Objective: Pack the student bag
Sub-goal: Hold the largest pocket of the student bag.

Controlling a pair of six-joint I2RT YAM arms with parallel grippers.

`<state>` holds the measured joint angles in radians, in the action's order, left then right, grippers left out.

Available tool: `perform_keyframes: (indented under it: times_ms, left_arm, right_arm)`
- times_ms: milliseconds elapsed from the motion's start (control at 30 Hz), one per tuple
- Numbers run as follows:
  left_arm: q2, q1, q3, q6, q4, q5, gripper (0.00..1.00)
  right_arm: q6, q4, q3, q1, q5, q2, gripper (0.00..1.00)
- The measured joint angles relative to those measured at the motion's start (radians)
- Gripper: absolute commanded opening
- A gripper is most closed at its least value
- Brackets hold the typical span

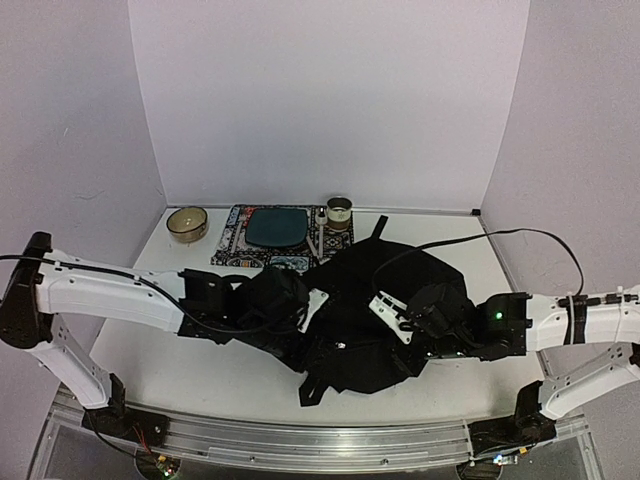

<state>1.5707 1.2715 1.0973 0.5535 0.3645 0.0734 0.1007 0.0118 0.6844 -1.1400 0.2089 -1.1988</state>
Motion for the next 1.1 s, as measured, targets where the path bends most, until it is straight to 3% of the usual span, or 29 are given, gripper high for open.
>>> perform_keyframes:
  times_ms: [267, 367, 433, 600, 700, 800, 1100]
  left_arm:
    - [-0.149, -0.063, -0.053, 0.025, 0.003, 0.002, 0.00]
    - [-0.152, -0.090, -0.066, 0.028, 0.010, 0.003, 0.00]
    - [-0.152, -0.099, -0.071, 0.031, 0.017, 0.007, 0.00]
    - [-0.148, -0.108, -0.071, 0.032, 0.042, 0.031, 0.00]
    - [-0.126, -0.108, -0.069, 0.031, 0.045, 0.045, 0.00]
    - [-0.104, -0.104, -0.069, 0.031, 0.043, 0.063, 0.00]
    - [-0.096, -0.086, -0.038, 0.031, 0.000, 0.115, 0.00]
  right_arm:
    - [-0.003, -0.028, -0.001, -0.005, -0.010, 0.036, 0.11]
    - [-0.003, -0.026, -0.004, -0.005, -0.011, 0.037, 0.17]
    - [-0.002, -0.016, -0.004, -0.005, -0.015, 0.039, 0.26]
    - [-0.008, 0.041, -0.001, -0.001, -0.068, 0.040, 0.62]
    - [-0.010, 0.069, 0.029, 0.001, -0.127, 0.037, 0.72]
    - [-0.011, 0.068, 0.085, 0.001, -0.191, 0.026, 0.72]
    - [-0.019, -0.002, 0.214, 0.001, -0.344, -0.108, 0.57]
